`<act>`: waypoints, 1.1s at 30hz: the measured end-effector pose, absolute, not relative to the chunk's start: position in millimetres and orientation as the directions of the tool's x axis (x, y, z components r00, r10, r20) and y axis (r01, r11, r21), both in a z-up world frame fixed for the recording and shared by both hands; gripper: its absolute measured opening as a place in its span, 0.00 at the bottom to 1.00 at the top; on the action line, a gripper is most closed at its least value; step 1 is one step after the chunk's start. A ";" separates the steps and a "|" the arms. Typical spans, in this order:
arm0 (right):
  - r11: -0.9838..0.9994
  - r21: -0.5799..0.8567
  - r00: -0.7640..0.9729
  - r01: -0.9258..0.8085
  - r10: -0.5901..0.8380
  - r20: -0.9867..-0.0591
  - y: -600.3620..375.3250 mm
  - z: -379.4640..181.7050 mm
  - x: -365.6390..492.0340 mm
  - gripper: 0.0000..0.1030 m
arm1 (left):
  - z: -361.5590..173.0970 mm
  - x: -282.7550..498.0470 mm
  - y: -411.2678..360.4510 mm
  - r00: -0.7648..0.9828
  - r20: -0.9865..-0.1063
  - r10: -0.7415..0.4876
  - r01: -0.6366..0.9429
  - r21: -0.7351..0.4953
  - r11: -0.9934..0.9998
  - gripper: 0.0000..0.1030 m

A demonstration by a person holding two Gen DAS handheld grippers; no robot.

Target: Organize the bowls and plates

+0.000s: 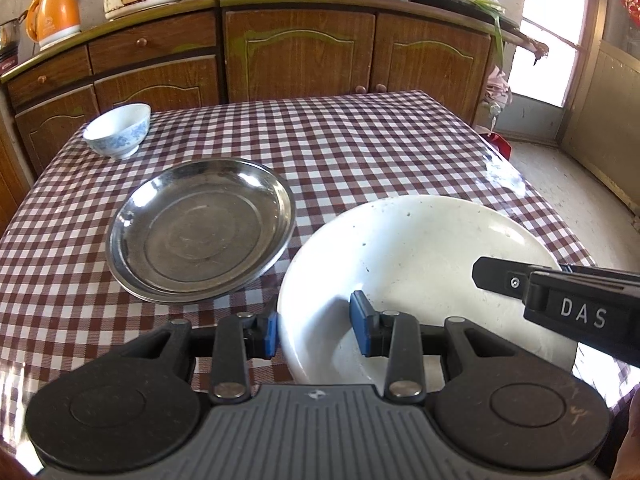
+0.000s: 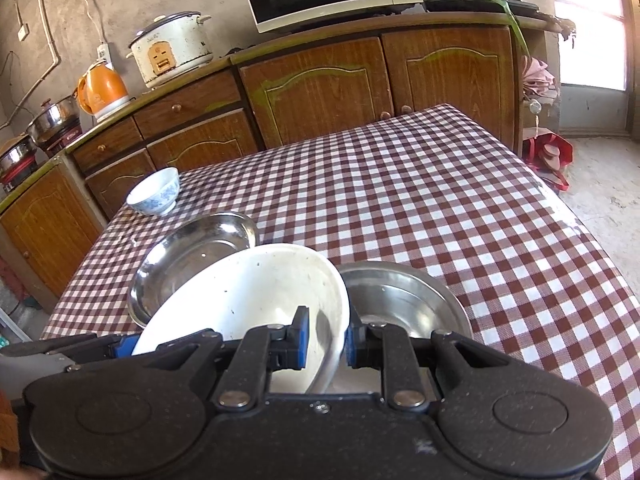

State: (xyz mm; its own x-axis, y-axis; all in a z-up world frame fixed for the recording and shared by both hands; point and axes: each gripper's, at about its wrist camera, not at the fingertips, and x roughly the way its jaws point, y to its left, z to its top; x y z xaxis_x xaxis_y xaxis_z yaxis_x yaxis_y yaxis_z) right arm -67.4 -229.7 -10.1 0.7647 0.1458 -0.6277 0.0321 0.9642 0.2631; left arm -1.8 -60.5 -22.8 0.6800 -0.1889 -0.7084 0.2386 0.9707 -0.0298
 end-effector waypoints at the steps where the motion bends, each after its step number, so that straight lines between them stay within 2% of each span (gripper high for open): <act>1: 0.964 0.263 0.763 0.036 0.143 -0.630 -231.0 -11.0 -67.9 0.23 | -23.5 -2.1 -62.2 0.677 -0.710 -0.191 0.243 -0.030 0.970 0.35; 18: 0.955 0.274 0.749 0.114 0.099 -0.656 -258.1 -26.5 -71.2 0.23 | -38.9 4.5 -82.8 0.623 -0.746 -0.237 0.305 -0.047 0.951 0.35; 33: 0.954 0.268 0.733 0.134 0.086 -0.674 -269.5 -41.7 -60.6 0.23 | -48.9 14.1 -97.3 0.603 -0.767 -0.221 0.324 -0.018 0.946 0.35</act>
